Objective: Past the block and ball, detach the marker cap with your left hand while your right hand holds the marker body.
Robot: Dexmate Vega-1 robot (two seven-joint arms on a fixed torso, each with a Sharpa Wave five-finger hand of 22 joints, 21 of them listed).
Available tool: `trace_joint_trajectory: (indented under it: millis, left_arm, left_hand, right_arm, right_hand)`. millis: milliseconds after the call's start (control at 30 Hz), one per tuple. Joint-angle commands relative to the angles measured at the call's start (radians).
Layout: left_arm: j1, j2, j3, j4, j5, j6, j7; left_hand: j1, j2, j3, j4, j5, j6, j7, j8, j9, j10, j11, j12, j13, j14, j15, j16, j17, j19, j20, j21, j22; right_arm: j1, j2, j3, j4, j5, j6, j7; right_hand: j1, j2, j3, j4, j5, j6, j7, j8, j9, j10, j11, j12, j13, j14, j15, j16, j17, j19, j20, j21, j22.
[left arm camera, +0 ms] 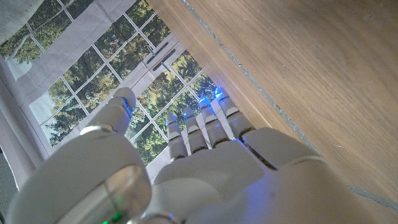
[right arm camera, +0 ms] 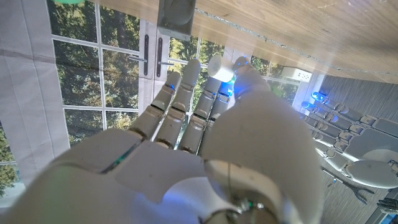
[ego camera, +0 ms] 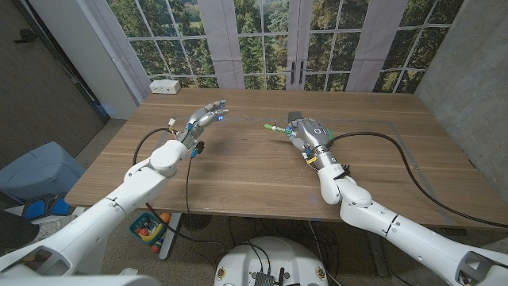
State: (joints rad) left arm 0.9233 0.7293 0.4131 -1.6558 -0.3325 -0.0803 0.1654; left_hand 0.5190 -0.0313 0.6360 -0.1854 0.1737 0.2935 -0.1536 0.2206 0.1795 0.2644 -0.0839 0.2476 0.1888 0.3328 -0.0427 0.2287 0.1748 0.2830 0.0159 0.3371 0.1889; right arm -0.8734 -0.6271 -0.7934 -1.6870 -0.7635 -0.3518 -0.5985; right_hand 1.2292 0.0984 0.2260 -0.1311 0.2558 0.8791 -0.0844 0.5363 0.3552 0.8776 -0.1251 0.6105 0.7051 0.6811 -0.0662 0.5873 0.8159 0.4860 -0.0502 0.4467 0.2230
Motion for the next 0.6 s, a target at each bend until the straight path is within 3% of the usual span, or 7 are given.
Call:
trace_joint_trajectory:
  millis: [33, 167, 233, 367, 600]
  left_arm:
    - [-0.025, 0.028, 0.019, -0.031, 0.047, 0.019, -0.039]
    - [-0.046, 0.029, 0.031, -0.024, 0.056, 0.012, -0.070]
    - [-0.057, 0.030, 0.037, -0.021, 0.061, 0.010, -0.083]
    - [-0.077, 0.035, 0.046, -0.017, 0.065, 0.009, -0.116]
    - [-0.111, 0.038, 0.061, -0.002, 0.065, 0.002, -0.172]
  left_hand:
    - [0.014, -0.003, -0.005, 0.002, -0.002, 0.004, 0.000, -0.005, 0.005, 0.009, 0.000, -0.004, 0.004, 0.008, -0.075, 0.003, 0.005, 0.011, -0.002, 0.010, 0.003]
    - [0.019, -0.004, -0.008, 0.002, -0.001, 0.003, 0.001, -0.007, 0.005, 0.013, -0.004, -0.004, 0.004, 0.014, -0.076, 0.003, 0.006, 0.012, -0.003, 0.010, 0.004]
    - [0.031, -0.005, -0.014, 0.003, 0.000, 0.006, 0.002, -0.008, 0.006, 0.023, -0.008, -0.003, 0.004, 0.037, -0.084, 0.008, 0.006, 0.029, -0.013, 0.017, 0.006]
    - [0.056, -0.011, -0.028, 0.004, 0.002, 0.036, -0.004, -0.003, 0.006, 0.041, -0.014, -0.004, 0.004, 0.069, -0.096, 0.012, 0.006, 0.068, -0.032, 0.033, 0.010]
    - [0.095, -0.025, -0.056, 0.007, 0.009, 0.076, -0.006, 0.000, 0.007, 0.089, -0.020, 0.003, 0.004, 0.123, -0.112, 0.021, 0.008, 0.113, -0.040, 0.054, 0.016]
  right_arm:
    - [-0.001, -0.004, 0.003, 0.003, -0.009, 0.024, -0.037]
    - [0.001, -0.006, 0.004, 0.003, -0.012, 0.036, -0.046]
    - [0.003, -0.007, 0.005, 0.005, -0.011, 0.045, -0.049]
    - [0.006, -0.007, 0.005, 0.007, -0.013, 0.052, -0.049]
    - [0.014, -0.005, 0.007, 0.019, -0.012, 0.079, -0.063]
  right_hand:
    - [0.017, 0.022, -0.009, 0.002, 0.013, 0.084, -0.089, -0.006, 0.011, 0.083, -0.075, -0.006, 0.089, 0.009, -0.172, -0.001, 0.016, 0.014, -0.114, 0.019, 0.010]
    - [0.016, 0.028, -0.015, 0.007, 0.020, 0.077, -0.091, -0.004, 0.020, 0.083, -0.075, -0.009, 0.097, 0.012, -0.172, -0.006, 0.028, 0.019, -0.121, 0.034, 0.018]
    - [0.014, 0.032, -0.022, 0.013, 0.028, 0.069, -0.093, 0.001, 0.033, 0.082, -0.076, -0.013, 0.110, 0.016, -0.171, -0.019, 0.038, 0.017, -0.138, 0.048, 0.022]
    - [0.010, 0.038, -0.040, 0.025, 0.051, 0.060, -0.098, 0.004, 0.045, 0.074, -0.078, -0.025, 0.139, 0.044, -0.171, -0.058, 0.048, 0.024, -0.141, 0.086, 0.020]
    - [0.030, 0.042, -0.095, 0.038, 0.096, 0.056, -0.103, 0.001, 0.056, 0.091, -0.079, -0.086, 0.189, 0.114, -0.172, -0.164, 0.080, 0.012, -0.144, 0.201, 0.009]
